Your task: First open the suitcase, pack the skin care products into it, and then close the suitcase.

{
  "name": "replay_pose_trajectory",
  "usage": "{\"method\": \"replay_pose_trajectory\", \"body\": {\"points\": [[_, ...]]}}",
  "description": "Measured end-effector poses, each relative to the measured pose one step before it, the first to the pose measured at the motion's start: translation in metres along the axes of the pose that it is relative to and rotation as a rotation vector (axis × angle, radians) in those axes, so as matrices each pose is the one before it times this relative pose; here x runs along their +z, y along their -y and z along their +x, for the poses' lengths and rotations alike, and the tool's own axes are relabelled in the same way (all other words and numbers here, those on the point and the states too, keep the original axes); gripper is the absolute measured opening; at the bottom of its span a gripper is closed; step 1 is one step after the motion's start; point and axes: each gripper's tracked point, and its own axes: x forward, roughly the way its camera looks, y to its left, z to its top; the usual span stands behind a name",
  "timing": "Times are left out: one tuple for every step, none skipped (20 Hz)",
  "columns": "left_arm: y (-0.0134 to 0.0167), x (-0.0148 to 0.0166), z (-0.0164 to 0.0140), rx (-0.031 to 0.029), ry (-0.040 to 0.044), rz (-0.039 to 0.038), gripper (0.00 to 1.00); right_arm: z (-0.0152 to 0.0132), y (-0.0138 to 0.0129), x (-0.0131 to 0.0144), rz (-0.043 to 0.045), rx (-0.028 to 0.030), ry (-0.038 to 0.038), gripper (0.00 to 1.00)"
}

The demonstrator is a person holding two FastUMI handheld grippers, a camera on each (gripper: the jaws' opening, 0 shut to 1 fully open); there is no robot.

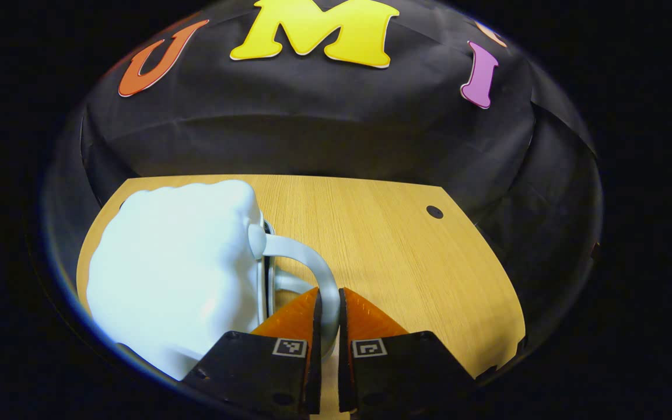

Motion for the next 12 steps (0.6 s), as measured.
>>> {"method": "replay_pose_trajectory", "body": {"points": [[0.00192,-0.00922,0.00811,0.00350,-0.03131,-0.00701,0.16,-0.00118,0.00046,-0.00123,0.00829,-0.00535,-0.00285,0.77],[0.00133,-0.00570,0.00628,0.01342,-0.02232,-0.00798,0.18,-0.00053,-0.00001,-0.00093,0.00806,-0.00299,-0.00084,0.77],[0.00069,-0.00536,0.00282,0.02395,-0.01132,0.00210,0.21,0.00002,0.00021,-0.00064,0.00758,-0.00210,-0.00154,0.77],[-0.00169,-0.00220,0.00303,0.01956,-0.00732,0.00449,0.21,0.00022,0.00007,-0.00125,0.00735,-0.00532,0.00038,0.77],[-0.00090,-0.00111,0.00018,0.02059,-0.00415,0.00418,0.20,-0.00032,-0.00029,-0.00006,0.00241,-0.00256,0.00141,0.78],[0.00018,-0.00090,0.00089,0.01129,-0.00188,0.00064,0.20,-0.00094,0.00030,-0.00081,0.00298,-0.00120,0.00217,0.78],[0.00553,-0.00238,0.00184,-0.00333,0.00407,0.00034,0.22,-0.00075,0.00021,-0.00232,0.00122,-0.00275,-0.00051,0.78],[0.01066,0.00205,-0.00257,-0.01609,0.01511,0.00201,0.39,-0.00103,0.00035,-0.00089,-0.00127,-0.00473,-0.00055,0.78],[0.00513,0.00028,-0.00133,-0.00650,0.00136,0.00515,0.45,-0.00006,0.00082,-0.00021,0.00218,-0.00136,0.00352,0.78],[0.00439,0.00161,-0.00331,0.00336,0.00682,0.01130,0.55,0.00014,0.00022,0.00051,0.00393,-0.00189,0.00351,0.77],[0.00420,0.00238,-0.00460,0.00573,0.01128,0.01220,0.61,0.00059,0.00049,0.00011,0.00566,-0.00115,0.00450,0.77],[-0.00306,0.00481,-0.00362,0.00934,0.01574,0.01514,0.72,0.00052,-0.00147,0.00135,0.00672,0.00174,0.00619,0.77]]}}
